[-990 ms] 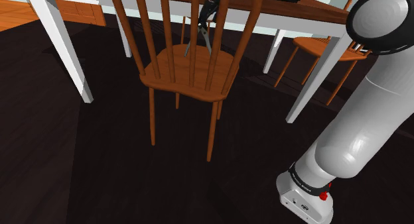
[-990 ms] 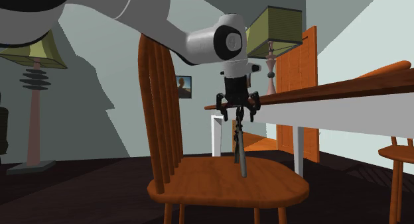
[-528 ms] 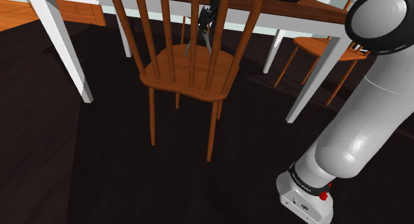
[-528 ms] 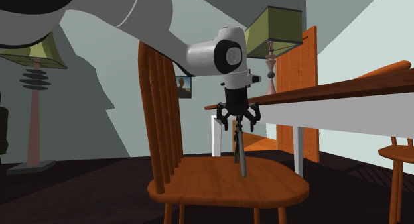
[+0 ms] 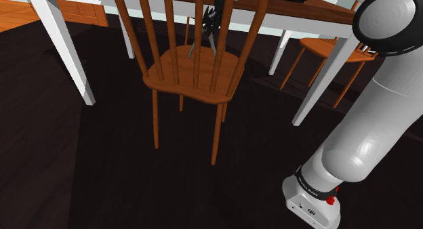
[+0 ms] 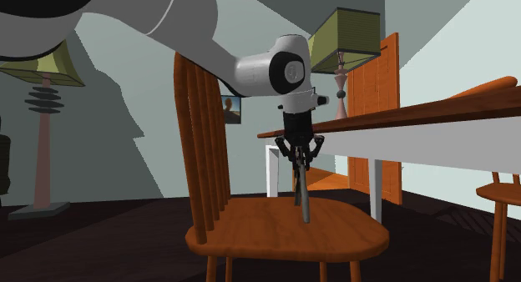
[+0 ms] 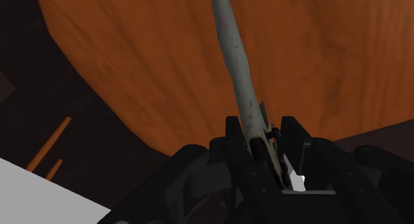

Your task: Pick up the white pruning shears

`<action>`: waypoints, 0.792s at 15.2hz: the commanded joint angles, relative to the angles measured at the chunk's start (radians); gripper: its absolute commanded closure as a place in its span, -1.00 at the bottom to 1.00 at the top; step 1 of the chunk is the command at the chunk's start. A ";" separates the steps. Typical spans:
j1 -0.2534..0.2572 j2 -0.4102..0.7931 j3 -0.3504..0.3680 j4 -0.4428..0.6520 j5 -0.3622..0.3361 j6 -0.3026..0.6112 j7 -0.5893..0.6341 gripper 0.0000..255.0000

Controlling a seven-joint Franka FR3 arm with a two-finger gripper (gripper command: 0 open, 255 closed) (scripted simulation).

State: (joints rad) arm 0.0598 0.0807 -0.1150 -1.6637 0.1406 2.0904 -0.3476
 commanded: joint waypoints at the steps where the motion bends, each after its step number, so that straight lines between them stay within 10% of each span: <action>1: 0.000 0.000 0.000 0.000 0.000 0.000 0.000 1.00; 12: -0.003 0.018 -0.002 0.142 -0.004 -0.125 0.012 1.00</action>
State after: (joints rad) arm 0.0572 0.0976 -0.1170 -1.5365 0.1373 1.9797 -0.3364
